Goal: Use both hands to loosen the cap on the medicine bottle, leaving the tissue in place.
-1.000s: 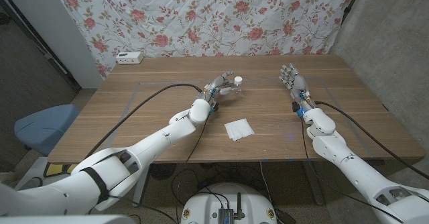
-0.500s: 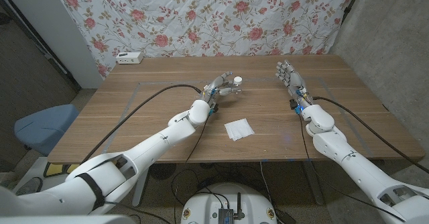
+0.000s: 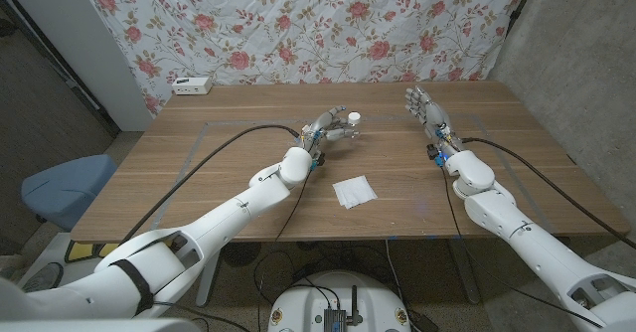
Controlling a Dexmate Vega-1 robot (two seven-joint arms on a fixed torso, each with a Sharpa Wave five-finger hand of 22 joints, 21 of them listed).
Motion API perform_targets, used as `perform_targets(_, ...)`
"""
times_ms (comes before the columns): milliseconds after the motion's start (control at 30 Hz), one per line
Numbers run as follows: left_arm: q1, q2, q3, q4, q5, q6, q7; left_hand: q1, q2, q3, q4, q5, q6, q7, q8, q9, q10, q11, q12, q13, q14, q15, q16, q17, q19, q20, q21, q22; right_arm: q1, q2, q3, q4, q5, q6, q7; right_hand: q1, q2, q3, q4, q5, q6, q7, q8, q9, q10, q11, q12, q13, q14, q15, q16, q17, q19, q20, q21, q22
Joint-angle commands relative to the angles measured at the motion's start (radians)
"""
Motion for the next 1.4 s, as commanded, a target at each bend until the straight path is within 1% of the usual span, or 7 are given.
perform_targets(33, 0.009, 0.016, 0.0, -0.034, -0.002, 0.006, -0.029, -0.001, 0.013, 0.006, 0.004, -0.005, 0.008, 0.0, 0.001, 0.005, 0.012, 0.001, 0.001, 0.005, 0.014, -0.109, -0.002, 0.002, 0.03, -0.003, 0.009, 0.003, -0.021, -0.083, -0.019, -0.173, -0.103, -0.151, -0.084, 0.007, -0.001, 0.005, -0.007, -0.003, 0.001, 0.004, -0.003, 0.002, 0.004, 0.002, -0.004, 0.004, 0.001, -0.014, -0.003, 0.004, 0.012, -0.077, 0.005, 0.005)
perform_targets(500, 0.012, 0.024, 0.006, -0.048, -0.006, -0.013, -0.068, 0.01, 0.008, 0.021, -0.005, -0.007, 0.026, 0.031, 0.001, 0.006, 0.019, 0.012, -0.002, 0.007, 0.024, -0.089, -0.008, 0.002, 0.258, -0.02, 0.05, 0.004, -0.025, -0.176, -0.037, -0.358, -0.23, -0.337, -0.137, 0.021, -0.01, 0.008, -0.023, -0.004, 0.002, 0.009, -0.002, 0.002, 0.009, 0.008, -0.002, 0.004, 0.003, -0.01, -0.004, 0.001, 0.017, -0.073, 0.006, 0.005)
perform_targets(900, 0.032, 0.041, 0.006, -0.12, 0.014, 0.047, -0.071, 0.01, 0.01, 0.026, -0.003, -0.007, 0.034, 0.034, 0.002, 0.006, 0.036, 0.011, 0.003, 0.008, 0.033, -0.085, -0.005, 0.003, 0.287, -0.04, 0.046, 0.004, -0.034, -0.243, -0.044, -0.471, -0.292, -0.464, -0.138, 0.062, -0.033, 0.014, -0.066, -0.007, 0.024, 0.01, 0.006, 0.003, 0.026, 0.033, 0.003, 0.006, 0.01, 0.001, -0.004, -0.002, 0.023, -0.061, 0.005, 0.004)
perform_targets(1067, 0.033, 0.041, 0.006, -0.124, 0.015, 0.05, -0.069, 0.008, 0.009, 0.027, -0.002, -0.007, 0.037, 0.029, 0.003, 0.006, 0.039, 0.01, 0.004, 0.009, 0.034, -0.084, -0.005, 0.003, 0.284, -0.035, 0.04, 0.004, -0.025, -0.268, -0.055, -0.501, -0.336, -0.495, -0.131, 0.091, -0.04, 0.02, -0.095, -0.011, 0.059, -0.016, 0.016, 0.005, 0.028, 0.036, 0.003, 0.008, 0.009, 0.016, -0.005, -0.002, 0.028, -0.045, 0.006, 0.005)
perform_targets(1233, 0.034, 0.045, 0.007, -0.139, 0.024, 0.069, -0.069, 0.005, 0.01, 0.028, 0.0, -0.007, 0.044, 0.028, 0.004, 0.006, 0.044, 0.011, 0.005, 0.009, 0.036, -0.085, -0.005, 0.004, 0.284, -0.034, 0.036, 0.003, -0.015, -0.292, -0.063, -0.539, -0.364, -0.546, -0.112, 0.114, -0.046, 0.024, -0.118, -0.016, 0.066, -0.02, 0.015, 0.006, 0.023, 0.036, 0.001, 0.01, 0.004, 0.029, -0.006, -0.002, 0.049, -0.008, 0.013, 0.006)
perform_targets(1300, 0.035, 0.044, 0.007, -0.141, 0.025, 0.074, -0.067, 0.004, 0.011, 0.028, 0.0, -0.007, 0.045, 0.028, 0.004, 0.005, 0.045, 0.01, 0.005, 0.009, 0.038, -0.086, -0.004, 0.004, 0.284, -0.033, 0.034, 0.003, -0.008, -0.302, -0.066, -0.56, -0.37, -0.582, -0.099, 0.13, -0.051, 0.025, -0.136, -0.022, 0.069, -0.025, 0.011, 0.008, 0.01, 0.034, -0.002, 0.012, -0.003, 0.063, -0.006, 0.0, 0.082, 0.039, 0.021, 0.008)
perform_targets(1400, 0.036, 0.044, 0.007, -0.143, 0.032, 0.075, -0.058, 0.002, 0.014, 0.029, 0.002, -0.007, 0.046, 0.027, 0.004, 0.005, 0.045, 0.01, 0.004, 0.009, 0.042, -0.086, -0.003, 0.004, 0.284, -0.033, 0.031, 0.003, 0.0, -0.315, -0.072, -0.584, -0.388, -0.622, -0.091, 0.14, -0.046, 0.028, -0.144, -0.024, 0.072, -0.034, 0.011, 0.009, -0.002, 0.033, -0.004, 0.013, -0.004, 0.08, -0.005, 0.001, 0.104, 0.061, 0.026, 0.009)
